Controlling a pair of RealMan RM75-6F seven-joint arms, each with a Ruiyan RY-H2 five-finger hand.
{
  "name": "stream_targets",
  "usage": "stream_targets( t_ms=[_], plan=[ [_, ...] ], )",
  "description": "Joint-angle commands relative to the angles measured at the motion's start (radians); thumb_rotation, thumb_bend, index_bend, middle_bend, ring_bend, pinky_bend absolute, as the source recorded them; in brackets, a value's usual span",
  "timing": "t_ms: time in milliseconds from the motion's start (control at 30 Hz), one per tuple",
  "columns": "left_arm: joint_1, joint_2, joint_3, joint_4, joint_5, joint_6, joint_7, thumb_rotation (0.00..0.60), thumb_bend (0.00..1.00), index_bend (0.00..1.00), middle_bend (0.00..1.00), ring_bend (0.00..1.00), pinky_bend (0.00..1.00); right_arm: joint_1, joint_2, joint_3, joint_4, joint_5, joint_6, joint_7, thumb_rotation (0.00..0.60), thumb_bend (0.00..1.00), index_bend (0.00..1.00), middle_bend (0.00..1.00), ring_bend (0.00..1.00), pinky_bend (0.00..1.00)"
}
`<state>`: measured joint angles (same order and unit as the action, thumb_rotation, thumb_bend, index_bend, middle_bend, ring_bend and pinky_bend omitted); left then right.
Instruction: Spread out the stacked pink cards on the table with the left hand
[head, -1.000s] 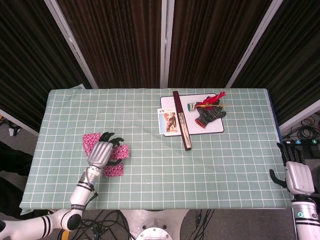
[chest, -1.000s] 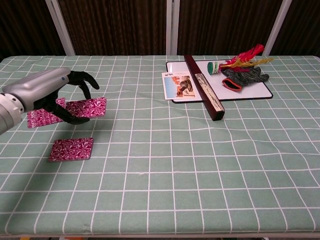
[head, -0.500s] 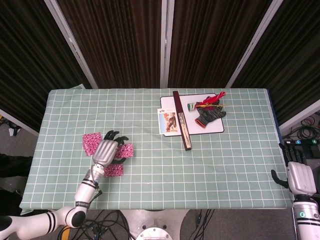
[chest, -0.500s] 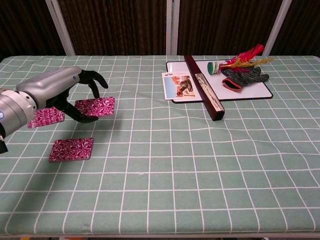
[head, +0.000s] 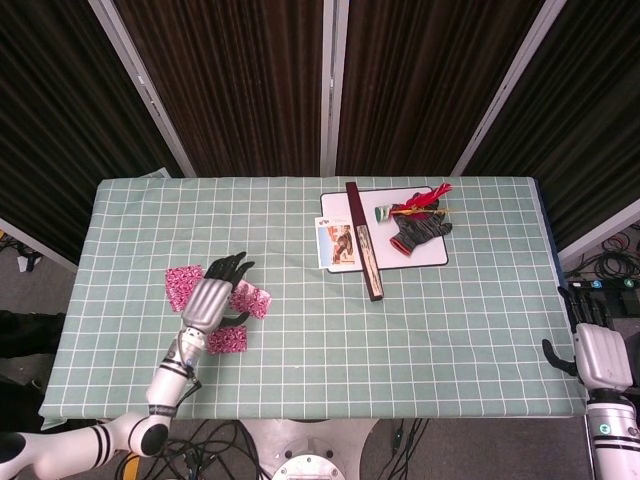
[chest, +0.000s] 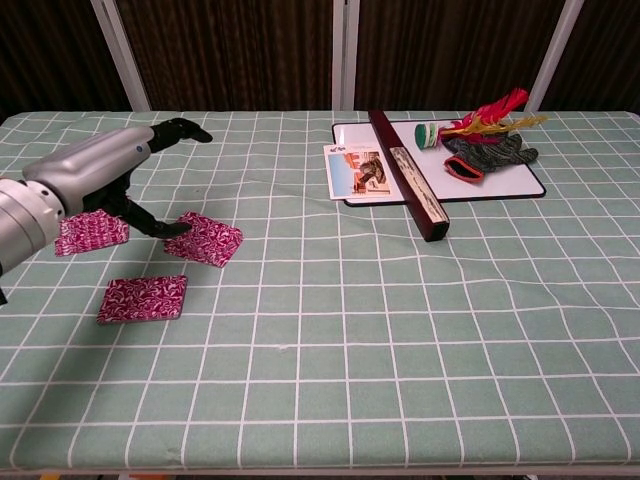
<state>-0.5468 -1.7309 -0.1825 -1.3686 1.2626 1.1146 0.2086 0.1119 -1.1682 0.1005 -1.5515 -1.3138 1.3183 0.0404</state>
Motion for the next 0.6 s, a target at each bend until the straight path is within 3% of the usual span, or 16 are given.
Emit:
stream_targets(
  t_ms=[33, 367, 600],
  plan=[
    [0.002, 0.002, 0.002, -0.002, -0.002, 0.001, 0.0, 0.6, 0.22, 0.1, 0.03, 0.02, 0.08, 0.0, 0.0, -0.001, -0.002, -0.001, 0.0, -0.003, 0.6, 0.29, 0.0, 0.0, 0.0, 0.0],
    [0.039, 0.043, 0.017, -0.02, 0.001, 0.06, 0.006, 0.6, 0.22, 0.1, 0.07, 0.02, 0.07, 0.002, 0.0, 0.0, -0.007, -0.007, 0.003, -0.004, 0.6, 0.29, 0.0, 0.0, 0.0, 0.0],
    [0.118, 0.144, 0.06, -0.064, -0.019, 0.121, 0.053, 0.6, 0.21, 0.1, 0.07, 0.02, 0.06, -0.005, 0.006, -0.001, -0.017, -0.034, 0.034, -0.003, 0.6, 0.29, 0.0, 0.0, 0.0, 0.0]
  ],
)
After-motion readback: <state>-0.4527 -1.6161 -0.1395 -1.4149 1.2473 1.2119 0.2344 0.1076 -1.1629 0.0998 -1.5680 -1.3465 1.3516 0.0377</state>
